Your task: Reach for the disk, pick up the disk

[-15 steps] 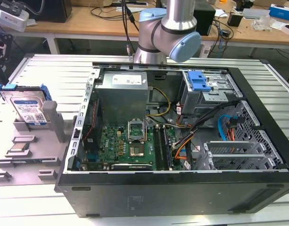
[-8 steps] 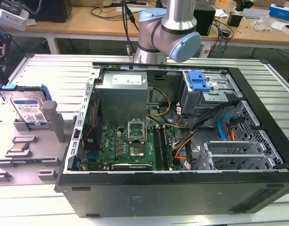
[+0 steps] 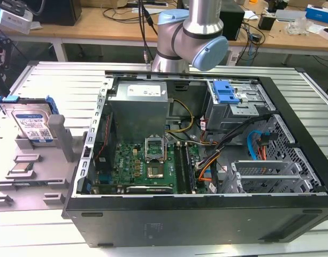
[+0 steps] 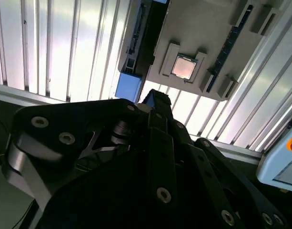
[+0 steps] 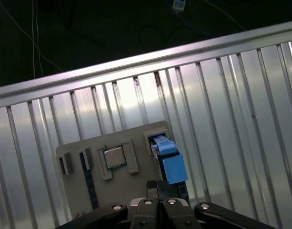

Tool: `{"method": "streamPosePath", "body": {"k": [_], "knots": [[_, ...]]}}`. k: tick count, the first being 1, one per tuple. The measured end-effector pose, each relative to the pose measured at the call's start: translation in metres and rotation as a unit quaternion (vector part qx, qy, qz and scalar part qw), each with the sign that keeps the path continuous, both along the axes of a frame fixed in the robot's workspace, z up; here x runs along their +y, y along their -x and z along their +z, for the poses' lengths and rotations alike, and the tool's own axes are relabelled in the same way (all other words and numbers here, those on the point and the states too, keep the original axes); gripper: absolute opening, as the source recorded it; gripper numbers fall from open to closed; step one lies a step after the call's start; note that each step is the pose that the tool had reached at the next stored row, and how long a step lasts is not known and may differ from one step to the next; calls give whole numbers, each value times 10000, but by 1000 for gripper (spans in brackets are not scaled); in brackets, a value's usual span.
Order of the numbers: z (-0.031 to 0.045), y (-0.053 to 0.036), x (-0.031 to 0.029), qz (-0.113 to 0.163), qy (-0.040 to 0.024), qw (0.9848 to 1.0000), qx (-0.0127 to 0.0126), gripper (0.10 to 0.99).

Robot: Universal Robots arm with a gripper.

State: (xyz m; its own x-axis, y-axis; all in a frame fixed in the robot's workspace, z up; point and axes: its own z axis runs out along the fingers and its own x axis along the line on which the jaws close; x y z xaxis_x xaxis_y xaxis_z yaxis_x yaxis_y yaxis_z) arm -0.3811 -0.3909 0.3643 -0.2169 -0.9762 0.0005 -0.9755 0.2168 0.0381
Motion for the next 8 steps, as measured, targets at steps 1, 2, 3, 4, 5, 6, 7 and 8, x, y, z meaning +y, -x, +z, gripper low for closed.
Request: {"method": "streamPosePath", "body": {"k": [1,2,3,4,5,6,7,8], "knots": [[0,0,0,34,0,10000,0,106],[0,0,0,75,0,10000,0,106],[0,0,0,104,0,9999,0,106],[0,0,0,161,0,9999,0,106],[0,0,0,208,0,9998,0,106],[0,0,0,211,0,9998,0,106],[0,0,0,213,0,9998,0,106],[0,0,0,215,0,9998,0,106]]}}
